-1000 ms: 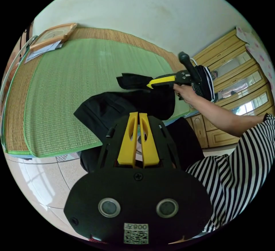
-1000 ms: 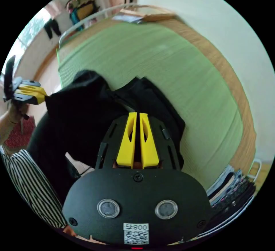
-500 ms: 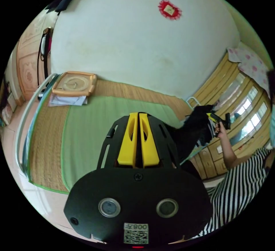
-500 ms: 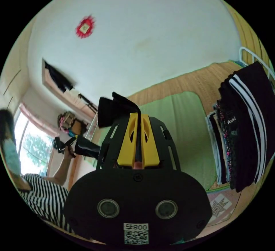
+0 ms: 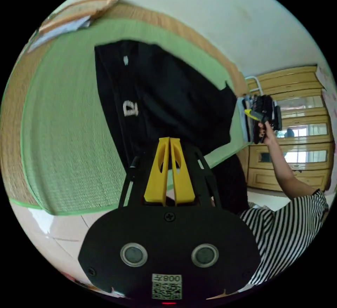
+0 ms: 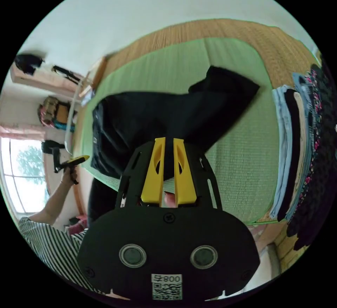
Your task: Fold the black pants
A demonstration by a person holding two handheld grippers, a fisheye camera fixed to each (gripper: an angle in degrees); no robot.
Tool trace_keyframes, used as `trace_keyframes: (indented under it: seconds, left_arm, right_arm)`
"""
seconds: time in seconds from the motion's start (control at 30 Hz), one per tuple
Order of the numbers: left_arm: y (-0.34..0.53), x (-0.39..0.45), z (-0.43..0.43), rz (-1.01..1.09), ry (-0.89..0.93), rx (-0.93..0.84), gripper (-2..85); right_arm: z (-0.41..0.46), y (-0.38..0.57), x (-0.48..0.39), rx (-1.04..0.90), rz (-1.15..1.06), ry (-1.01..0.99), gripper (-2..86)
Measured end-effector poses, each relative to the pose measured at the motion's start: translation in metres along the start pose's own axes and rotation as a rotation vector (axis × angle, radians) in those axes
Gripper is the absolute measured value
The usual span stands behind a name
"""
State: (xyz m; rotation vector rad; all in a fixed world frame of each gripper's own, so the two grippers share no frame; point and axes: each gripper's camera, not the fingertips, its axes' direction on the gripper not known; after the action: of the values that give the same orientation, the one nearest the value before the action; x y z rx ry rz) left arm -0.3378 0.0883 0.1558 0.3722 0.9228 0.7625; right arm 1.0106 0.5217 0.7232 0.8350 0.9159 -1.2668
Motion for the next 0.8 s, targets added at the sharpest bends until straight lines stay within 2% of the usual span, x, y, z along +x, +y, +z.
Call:
trace_keyframes:
  seconds: [0.1,0.17,0.3,0.4,0.47,0.63,0.7,0.8]
  left_arm:
    - [0.008,-0.021,0.029,0.024,-0.077,-0.083,0.1]
    - [0.008,-0.037,0.026,0.028,-0.086,-0.07,0.1]
    - [0.005,-0.072,0.017,0.088,-0.215,-0.115,0.0]
    - [0.009,-0.112,0.009,0.047,-0.23,-0.121,0.0]
    - [0.013,-0.136,0.004,0.03,-0.246,-0.121,0.0]
    - [0.023,-0.204,-0.009,0.002,-0.398,-0.15,0.1]
    - [0.027,-0.227,-0.014,-0.032,-0.394,-0.143,0.2]
    - [0.032,-0.247,-0.028,-0.032,-0.423,-0.057,0.7]
  right_arm:
    - [0.015,0.006,-0.005,-0.062,-0.001,0.0,1.4]
    - [0.015,0.016,-0.01,-0.072,-0.021,0.046,0.5]
    - [0.007,0.052,-0.017,-0.064,-0.075,0.074,-0.3]
    - [0.011,0.074,-0.019,-0.11,-0.105,0.111,-0.4]
    - [0.006,0.086,-0.017,-0.094,-0.099,0.078,-0.4]
    - [-0.003,0.132,-0.028,-0.214,-0.17,-0.057,-0.3]
    - [-0.013,0.166,-0.035,-0.244,-0.209,-0.101,-0.2]
    - [-0.046,0.193,-0.02,-0.184,-0.138,-0.155,0.4]
